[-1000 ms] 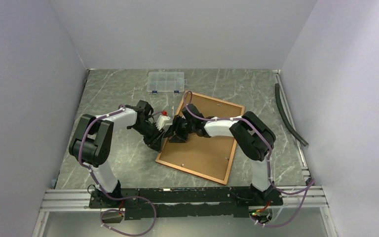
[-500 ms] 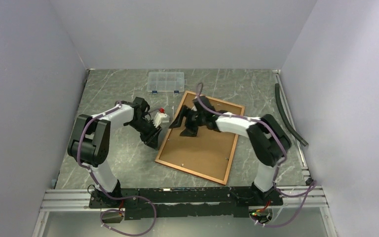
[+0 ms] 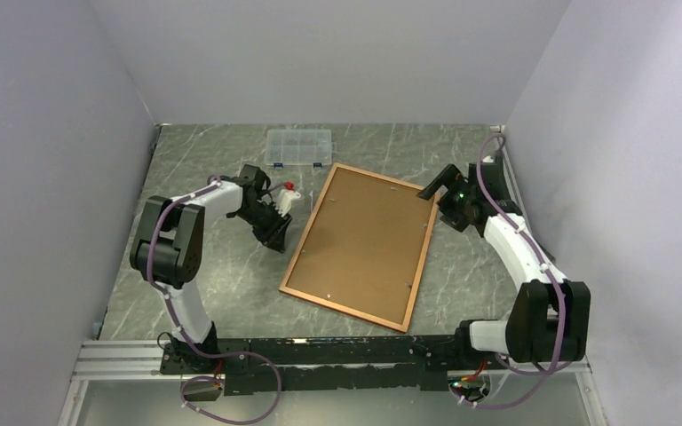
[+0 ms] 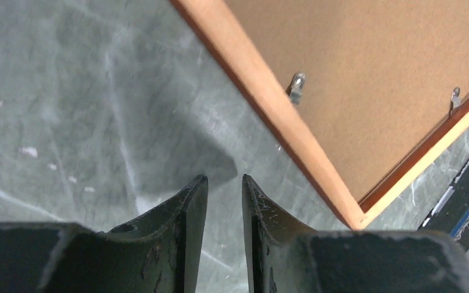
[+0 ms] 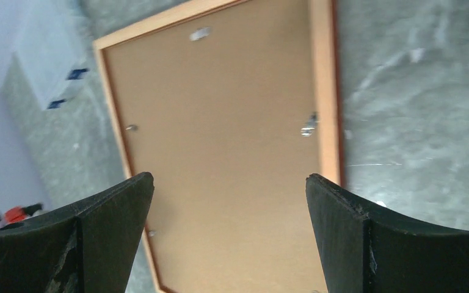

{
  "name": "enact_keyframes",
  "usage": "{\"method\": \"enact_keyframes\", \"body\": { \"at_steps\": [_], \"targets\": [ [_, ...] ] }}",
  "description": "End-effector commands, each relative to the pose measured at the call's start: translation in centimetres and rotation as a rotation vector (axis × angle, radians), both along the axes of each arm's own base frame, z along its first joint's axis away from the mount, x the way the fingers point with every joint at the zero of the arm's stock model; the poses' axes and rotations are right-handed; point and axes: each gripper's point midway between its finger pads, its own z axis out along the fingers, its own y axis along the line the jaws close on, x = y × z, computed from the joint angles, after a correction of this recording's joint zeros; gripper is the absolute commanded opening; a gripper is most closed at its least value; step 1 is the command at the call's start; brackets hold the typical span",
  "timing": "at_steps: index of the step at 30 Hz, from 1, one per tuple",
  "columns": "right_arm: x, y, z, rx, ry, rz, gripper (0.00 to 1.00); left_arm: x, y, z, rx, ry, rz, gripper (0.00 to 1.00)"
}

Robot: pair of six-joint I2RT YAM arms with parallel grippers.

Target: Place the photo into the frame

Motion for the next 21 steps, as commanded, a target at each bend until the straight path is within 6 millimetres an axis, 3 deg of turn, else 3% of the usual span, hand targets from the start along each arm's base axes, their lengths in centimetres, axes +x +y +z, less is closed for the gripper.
{"method": "enact_keyframes", "body": {
  "at_steps": [1, 4, 6, 9, 11, 14, 17, 21],
  "targets": [
    [-0.4, -2.0, -2.2, -0.085, 0.045, 0.019, 1.0, -0.3, -2.2, -0.5, 0.005, -0.032, -0.059, 0.34],
    [1.9, -0.7, -1.1, -0.037, -0.01, 0.059, 1.0, -3.5, -4.1, -0.4, -0.011, 0.002, -0.163, 0.34],
    [3.6, 1.3, -0.3, -0.024, -0.047, 0.115, 1.0, -5.6, -5.0, -0.1, -0.028, 0.028, -0.226, 0.34],
    [6.4, 5.7, 0.4, -0.036, -0.054, 0.243, 1.0, -8.7, -5.7, 0.7, -0.058, 0.069, -0.305, 0.34],
    [7.2, 9.5, -0.1, -0.03, -0.046, 0.348, 0.99, -10.6, -5.7, 1.6, -0.082, 0.098, -0.343, 0.33],
    [8.2, 13.7, -1.0, 0.003, -0.035, 0.46, 0.98, -11.8, -5.1, 2.7, -0.083, 0.1, -0.367, 0.33],
    [9.0, 17.0, -1.7, 0.026, -0.044, 0.545, 0.97, -10.2, -4.6, 3.6, -0.062, 0.038, -0.326, 0.33],
    [10.3, 20.7, -2.4, 0.063, -0.065, 0.63, 0.95, -2.6, -4.3, 5.1, -0.074, -0.071, -0.113, 0.36]
  ]
}}
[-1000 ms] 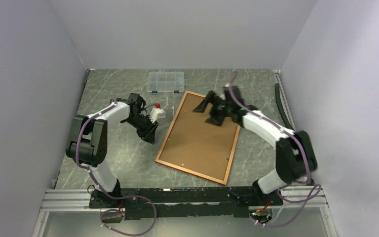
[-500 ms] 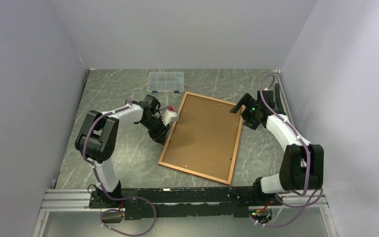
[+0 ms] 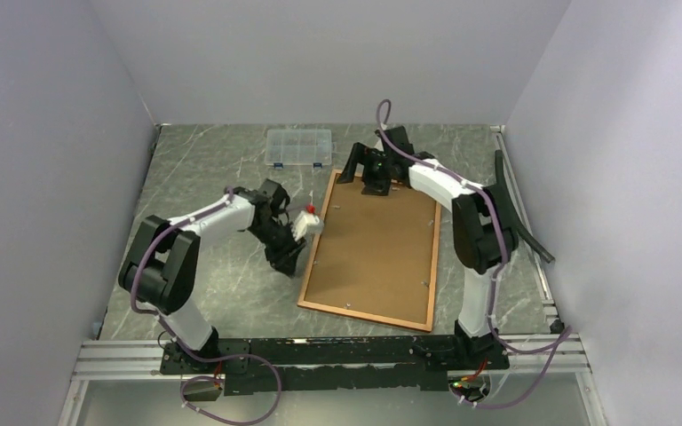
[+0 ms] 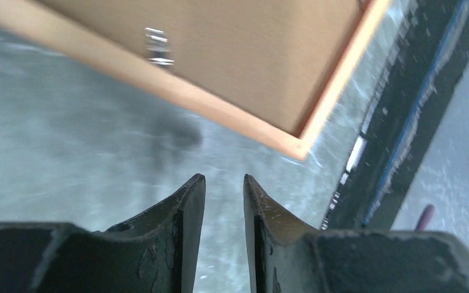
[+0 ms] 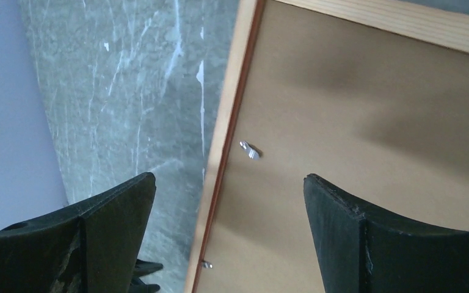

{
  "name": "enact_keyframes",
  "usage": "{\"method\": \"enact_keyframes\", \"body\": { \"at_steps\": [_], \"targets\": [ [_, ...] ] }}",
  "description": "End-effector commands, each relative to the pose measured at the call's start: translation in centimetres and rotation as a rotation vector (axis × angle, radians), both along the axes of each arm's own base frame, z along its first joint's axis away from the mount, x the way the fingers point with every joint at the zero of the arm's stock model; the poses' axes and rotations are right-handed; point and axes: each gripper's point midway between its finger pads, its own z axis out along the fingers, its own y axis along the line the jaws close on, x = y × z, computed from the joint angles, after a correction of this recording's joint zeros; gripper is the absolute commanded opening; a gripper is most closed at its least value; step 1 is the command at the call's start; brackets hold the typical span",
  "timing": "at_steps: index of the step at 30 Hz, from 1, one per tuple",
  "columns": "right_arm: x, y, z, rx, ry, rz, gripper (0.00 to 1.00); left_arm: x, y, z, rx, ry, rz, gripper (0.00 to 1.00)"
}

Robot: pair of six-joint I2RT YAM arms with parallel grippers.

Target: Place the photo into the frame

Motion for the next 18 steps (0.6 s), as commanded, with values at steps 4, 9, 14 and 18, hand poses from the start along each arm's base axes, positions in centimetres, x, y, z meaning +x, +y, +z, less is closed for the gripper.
{"method": "enact_keyframes", "body": {
  "at_steps": [4, 9, 14, 18],
  "targets": [
    [2.8, 5.3, 0.2, 0.082, -0.066, 0.146, 0.94, 12.0, -1.9, 3.1, -0.128, -0.092, 0.279, 0.38],
    [3.1, 7.0, -1.9, 0.097, -0.027, 0.182, 0.92, 14.9, -3.9, 1.4, -0.171, -0.03, 0.328, 0.39],
    [1.9, 7.8, -3.7, 0.12, 0.024, 0.214, 0.88, 15.1, -4.6, 0.0, -0.19, 0.014, 0.327, 0.39],
    [0.3, 7.7, -4.8, 0.127, 0.061, 0.229, 0.87, 15.0, -4.7, -0.4, -0.194, 0.019, 0.326, 0.38]
  ]
}}
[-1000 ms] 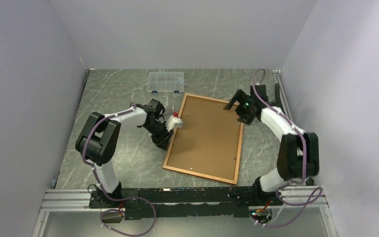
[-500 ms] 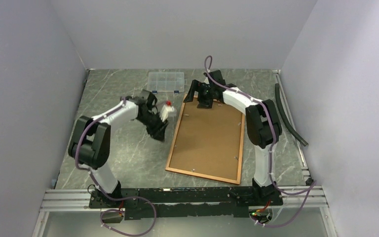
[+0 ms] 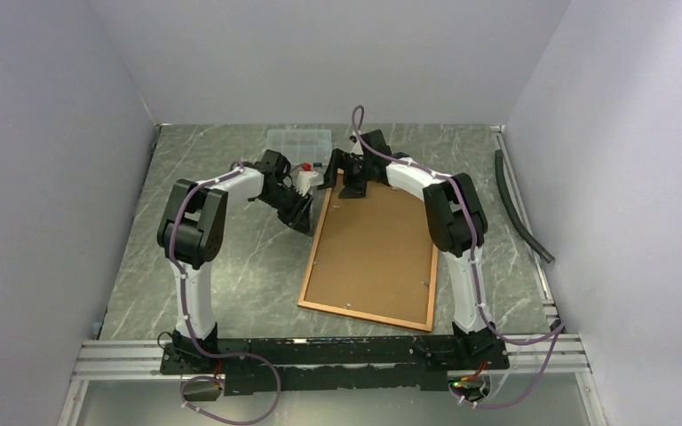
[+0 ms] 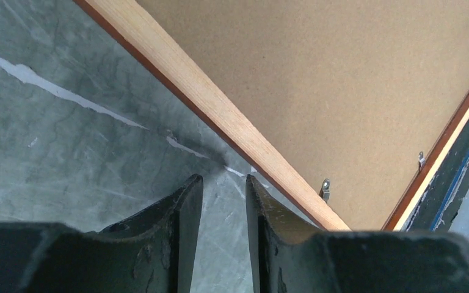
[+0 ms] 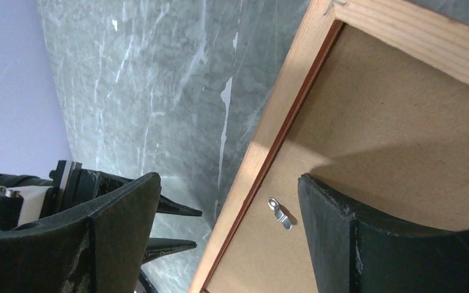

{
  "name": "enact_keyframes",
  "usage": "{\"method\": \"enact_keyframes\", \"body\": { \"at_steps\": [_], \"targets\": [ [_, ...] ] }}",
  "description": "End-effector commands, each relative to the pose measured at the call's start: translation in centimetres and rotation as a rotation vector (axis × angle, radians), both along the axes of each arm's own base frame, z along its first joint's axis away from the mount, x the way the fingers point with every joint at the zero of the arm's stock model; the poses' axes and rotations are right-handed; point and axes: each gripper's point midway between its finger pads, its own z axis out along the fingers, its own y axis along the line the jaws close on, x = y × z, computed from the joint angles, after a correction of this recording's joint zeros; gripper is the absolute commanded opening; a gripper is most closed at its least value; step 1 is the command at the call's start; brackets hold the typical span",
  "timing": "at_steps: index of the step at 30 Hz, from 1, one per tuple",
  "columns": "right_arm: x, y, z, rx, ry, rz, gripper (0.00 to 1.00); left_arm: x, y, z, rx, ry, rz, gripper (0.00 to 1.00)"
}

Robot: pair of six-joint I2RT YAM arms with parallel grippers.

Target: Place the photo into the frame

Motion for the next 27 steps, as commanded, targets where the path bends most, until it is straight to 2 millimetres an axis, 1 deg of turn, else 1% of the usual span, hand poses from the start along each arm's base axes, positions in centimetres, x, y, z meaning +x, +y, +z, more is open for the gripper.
{"method": "enact_keyframes", "body": {
  "at_steps": [1, 5, 9, 16, 27],
  "targets": [
    [-1.4, 0.6, -0.3, 0.037, 0.006, 0.04, 0.86, 0.5, -1.3, 1.2, -0.067, -0.02, -0.003, 0.37],
    [-2.9, 0.2, -0.6, 0.043, 0.027, 0.048, 0.85, 0.3, -1.3, 0.8, -0.062, -0.027, -0.008, 0.37],
    [-3.6, 0.1, -0.4, 0.044, 0.031, 0.051, 0.84, 0.2, -1.3, 0.5, -0.047, -0.032, -0.016, 0.37],
    [-4.1, 0.0, 0.6, 0.037, 0.019, 0.05, 0.83, 0.0, -1.4, 0.3, -0.04, -0.045, -0.025, 0.36],
    [-5.0, 0.8, 1.8, 0.049, 0.011, 0.057, 0.83, -0.2, -1.4, 0.4, -0.032, -0.067, -0.034, 0.36]
  ]
}}
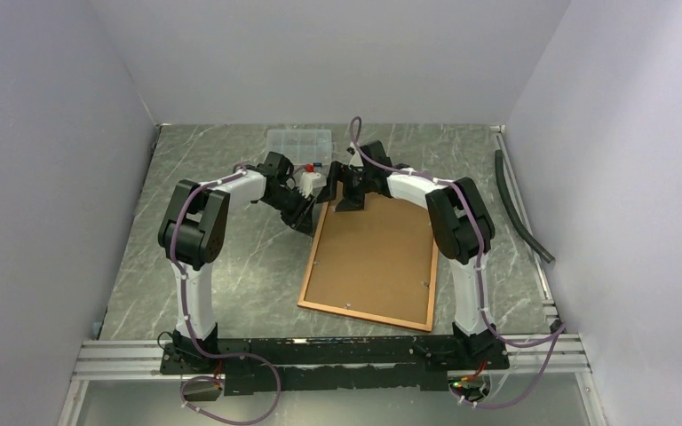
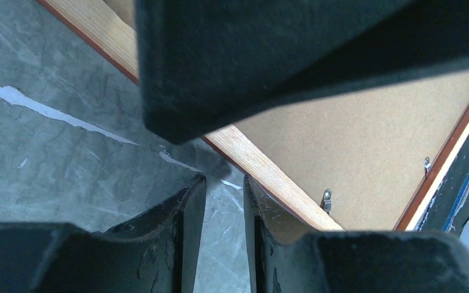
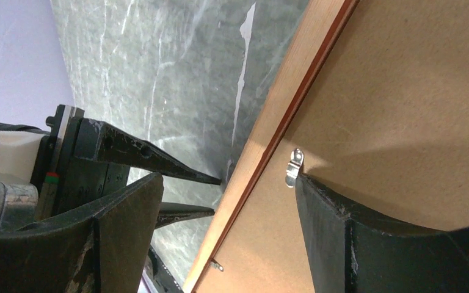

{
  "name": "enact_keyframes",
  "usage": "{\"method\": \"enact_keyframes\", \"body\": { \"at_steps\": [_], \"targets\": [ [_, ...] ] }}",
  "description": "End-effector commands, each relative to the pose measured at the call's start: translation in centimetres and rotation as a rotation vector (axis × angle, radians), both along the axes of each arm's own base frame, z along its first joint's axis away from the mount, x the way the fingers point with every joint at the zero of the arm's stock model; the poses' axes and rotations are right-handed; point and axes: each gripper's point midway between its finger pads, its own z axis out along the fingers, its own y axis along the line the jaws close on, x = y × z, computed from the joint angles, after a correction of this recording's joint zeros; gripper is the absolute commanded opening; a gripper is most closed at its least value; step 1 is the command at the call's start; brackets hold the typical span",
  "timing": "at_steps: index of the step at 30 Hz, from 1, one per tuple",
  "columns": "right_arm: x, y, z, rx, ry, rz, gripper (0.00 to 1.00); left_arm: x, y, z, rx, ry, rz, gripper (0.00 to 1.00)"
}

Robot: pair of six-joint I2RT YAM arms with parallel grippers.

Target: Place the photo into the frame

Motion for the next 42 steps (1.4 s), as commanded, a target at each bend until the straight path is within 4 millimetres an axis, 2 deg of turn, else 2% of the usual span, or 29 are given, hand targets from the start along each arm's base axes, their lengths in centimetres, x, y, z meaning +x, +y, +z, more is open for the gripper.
{"method": "enact_keyframes", "body": {
  "at_steps": [1, 23, 31, 42],
  "targets": [
    [-0.7, 0.3, 2.0, 0.007, -0.022, -0.004, 0.83, -0.4, -0.5, 0.6, -0.006, -0.033, -0.02, 0.36],
    [1.4, 2.1, 1.5, 0.093, 0.012, -0.077, 0.81, -0.8, -0.5, 0.6, 0.006, -0.054, -0.034, 0.35],
    [1.4, 2.3, 0.8, 0.102, 0.034, -0.086, 0.81, -1.0, -0.5, 0.6, 0.007, -0.057, -0.039, 0.34],
    [2.1, 2.8, 1.0, 0.116, 0.016, -0.115, 0.8, -1.2, -0.5, 0.8, 0.002, -0.06, -0.044, 0.34]
  ]
}}
